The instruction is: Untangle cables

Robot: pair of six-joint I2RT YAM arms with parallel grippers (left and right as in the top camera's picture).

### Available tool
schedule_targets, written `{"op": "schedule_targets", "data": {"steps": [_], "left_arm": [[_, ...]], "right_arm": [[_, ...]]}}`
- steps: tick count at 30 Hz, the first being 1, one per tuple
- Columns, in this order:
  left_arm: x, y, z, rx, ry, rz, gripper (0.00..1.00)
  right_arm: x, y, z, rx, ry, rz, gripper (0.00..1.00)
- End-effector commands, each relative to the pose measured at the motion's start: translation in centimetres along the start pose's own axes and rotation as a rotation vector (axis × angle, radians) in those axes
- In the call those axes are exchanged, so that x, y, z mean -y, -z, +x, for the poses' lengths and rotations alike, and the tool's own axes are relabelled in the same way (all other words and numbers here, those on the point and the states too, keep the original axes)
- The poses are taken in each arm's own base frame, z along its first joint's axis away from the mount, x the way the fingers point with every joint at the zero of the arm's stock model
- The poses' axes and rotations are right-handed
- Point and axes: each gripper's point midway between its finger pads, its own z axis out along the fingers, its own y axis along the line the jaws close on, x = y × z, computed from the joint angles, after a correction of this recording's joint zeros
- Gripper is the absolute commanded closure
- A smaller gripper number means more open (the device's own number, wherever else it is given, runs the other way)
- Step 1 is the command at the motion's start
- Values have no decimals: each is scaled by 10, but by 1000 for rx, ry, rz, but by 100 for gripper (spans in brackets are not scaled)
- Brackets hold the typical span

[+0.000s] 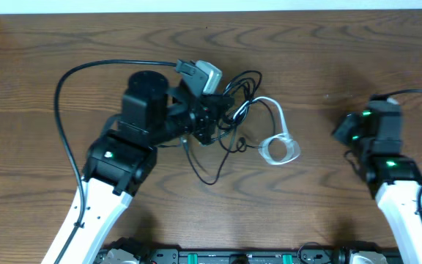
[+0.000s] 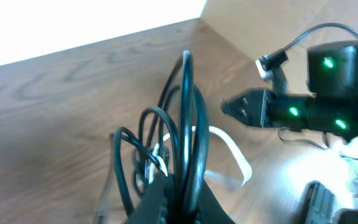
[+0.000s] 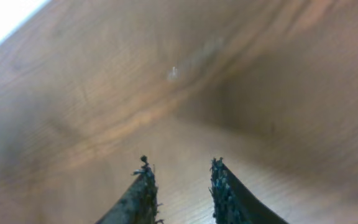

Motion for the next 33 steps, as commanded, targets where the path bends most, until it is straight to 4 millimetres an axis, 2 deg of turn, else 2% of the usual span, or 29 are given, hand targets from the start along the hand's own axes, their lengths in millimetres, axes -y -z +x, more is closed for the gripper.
{"op": "schedule_targets", "data": {"steps": [1, 4, 7, 11, 14, 20, 26, 29, 33], "left_arm": [[25, 16, -7, 20, -58, 203, 92], [17, 16, -7, 19, -42, 196, 92], [8, 11, -5, 8, -28, 168, 92], [0, 2, 0, -14, -8, 158, 92], [-4, -3, 4, -29, 14, 157, 92], [-15, -12, 10, -55, 81, 131, 92], [-22, -16, 11, -60, 127, 85, 93], [-28, -21, 11, -55, 196, 12, 92], [-23, -27, 10, -51, 231, -9, 92]], "right_arm": [[5, 7, -23, 26, 29, -116, 69], [0, 13, -25, -10, -21, -255, 68], [-33, 33, -13, -109, -37, -517, 66], [-78, 69, 9, -240, 3, -831, 65], [-102, 87, 25, -317, 44, -961, 64], [-142, 116, 49, -370, 156, -1088, 66], [-183, 158, 51, -289, 281, -1235, 62], [-198, 154, 60, -320, 199, -1168, 64], [-213, 153, 83, -356, 228, -1154, 64]]}}
